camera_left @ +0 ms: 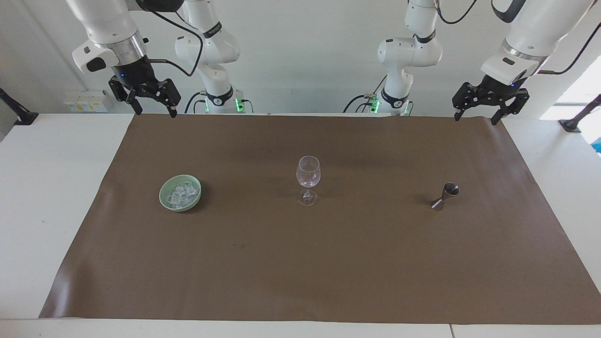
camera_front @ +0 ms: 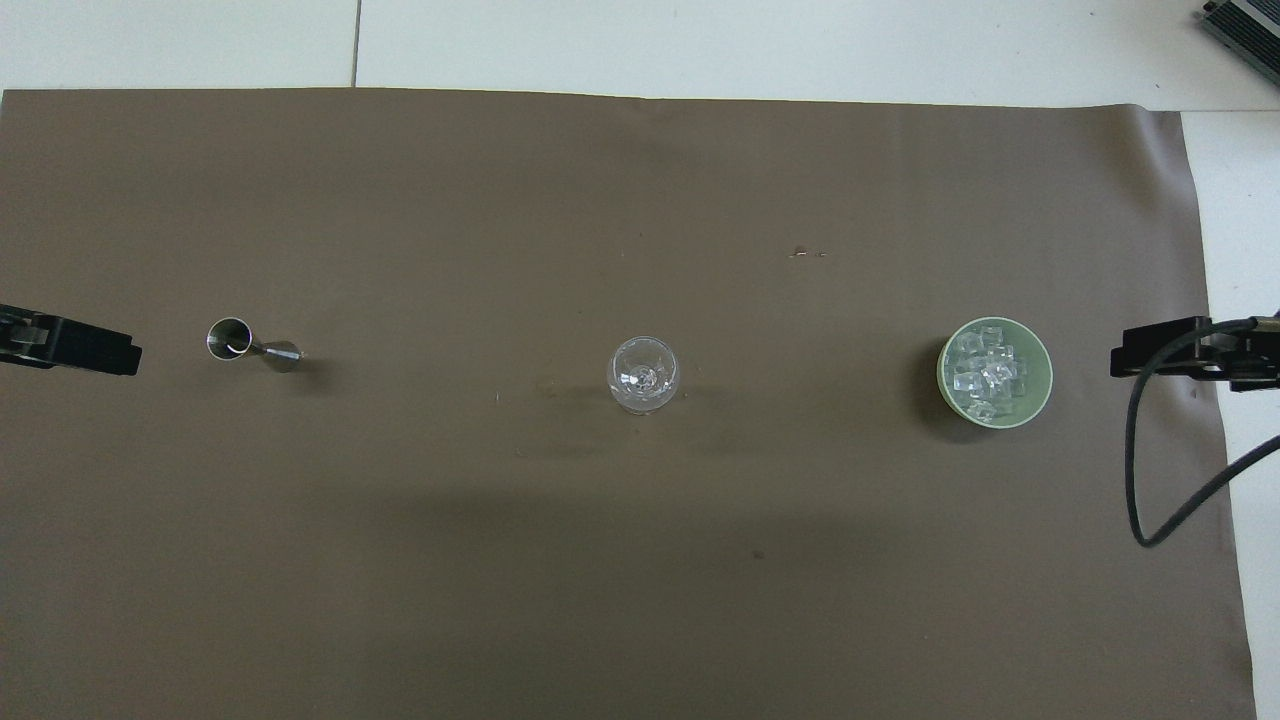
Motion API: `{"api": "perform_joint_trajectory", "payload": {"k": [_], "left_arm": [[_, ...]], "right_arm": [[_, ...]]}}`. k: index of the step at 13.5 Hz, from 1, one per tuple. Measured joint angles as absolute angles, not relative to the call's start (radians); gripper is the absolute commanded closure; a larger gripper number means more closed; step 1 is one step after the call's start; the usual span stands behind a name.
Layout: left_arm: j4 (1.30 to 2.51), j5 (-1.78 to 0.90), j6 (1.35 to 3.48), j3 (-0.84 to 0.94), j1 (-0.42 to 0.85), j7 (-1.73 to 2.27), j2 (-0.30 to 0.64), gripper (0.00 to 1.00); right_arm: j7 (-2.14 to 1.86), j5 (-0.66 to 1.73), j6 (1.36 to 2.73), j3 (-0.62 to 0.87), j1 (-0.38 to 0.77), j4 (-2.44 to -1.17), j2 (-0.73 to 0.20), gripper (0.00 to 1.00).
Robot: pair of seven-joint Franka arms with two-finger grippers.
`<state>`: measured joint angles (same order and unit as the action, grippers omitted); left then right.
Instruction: Pour wine and add ice with both arms
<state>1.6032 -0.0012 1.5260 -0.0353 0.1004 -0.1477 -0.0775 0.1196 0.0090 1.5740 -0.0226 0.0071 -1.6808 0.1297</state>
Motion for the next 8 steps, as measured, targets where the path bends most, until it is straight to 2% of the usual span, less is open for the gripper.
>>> {"api": "perform_joint_trajectory", "payload": {"k": [8], "left_arm": [[1.603,-0.001,1.526,-0.042,0.1,-0.148,-0.078,0.0]], "right_arm": [[0.12,0.009,1.574,-0.023,0.007,-1.681,0.13,0.0]]}}
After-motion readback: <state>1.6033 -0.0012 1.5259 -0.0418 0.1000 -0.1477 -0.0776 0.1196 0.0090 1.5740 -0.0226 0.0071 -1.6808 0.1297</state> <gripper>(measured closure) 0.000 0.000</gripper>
